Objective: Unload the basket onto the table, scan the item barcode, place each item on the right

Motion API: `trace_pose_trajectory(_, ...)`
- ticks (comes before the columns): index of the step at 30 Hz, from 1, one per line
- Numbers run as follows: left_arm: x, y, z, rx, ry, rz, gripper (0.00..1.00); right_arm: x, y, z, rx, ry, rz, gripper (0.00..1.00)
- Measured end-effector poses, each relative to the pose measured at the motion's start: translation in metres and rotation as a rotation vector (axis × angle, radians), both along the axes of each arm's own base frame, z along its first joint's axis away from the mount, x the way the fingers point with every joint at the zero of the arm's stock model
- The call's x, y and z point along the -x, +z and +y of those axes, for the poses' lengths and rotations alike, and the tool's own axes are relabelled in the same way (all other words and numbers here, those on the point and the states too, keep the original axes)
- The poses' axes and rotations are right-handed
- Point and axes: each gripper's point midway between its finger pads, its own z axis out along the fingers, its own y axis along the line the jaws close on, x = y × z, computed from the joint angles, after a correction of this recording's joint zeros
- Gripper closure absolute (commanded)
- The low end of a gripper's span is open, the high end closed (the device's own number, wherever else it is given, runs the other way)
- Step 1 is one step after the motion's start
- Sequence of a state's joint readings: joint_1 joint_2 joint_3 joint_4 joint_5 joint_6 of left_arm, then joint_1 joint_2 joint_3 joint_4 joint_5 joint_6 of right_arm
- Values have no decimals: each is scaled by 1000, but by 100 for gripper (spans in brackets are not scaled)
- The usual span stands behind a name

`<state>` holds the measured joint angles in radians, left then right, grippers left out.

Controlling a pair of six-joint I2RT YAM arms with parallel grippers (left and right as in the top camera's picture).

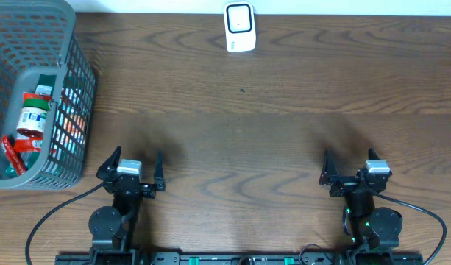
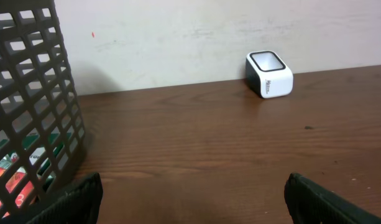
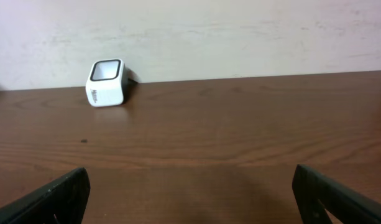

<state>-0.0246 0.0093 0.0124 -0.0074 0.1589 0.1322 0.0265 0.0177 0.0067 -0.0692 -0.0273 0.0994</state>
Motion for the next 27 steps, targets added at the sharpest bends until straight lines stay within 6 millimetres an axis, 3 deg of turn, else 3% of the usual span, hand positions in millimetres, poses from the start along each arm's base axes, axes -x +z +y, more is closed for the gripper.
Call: trace_pose_trajectory(27,1,0,-6,0,-26,0,7,0,0,0,0,0,0,1)
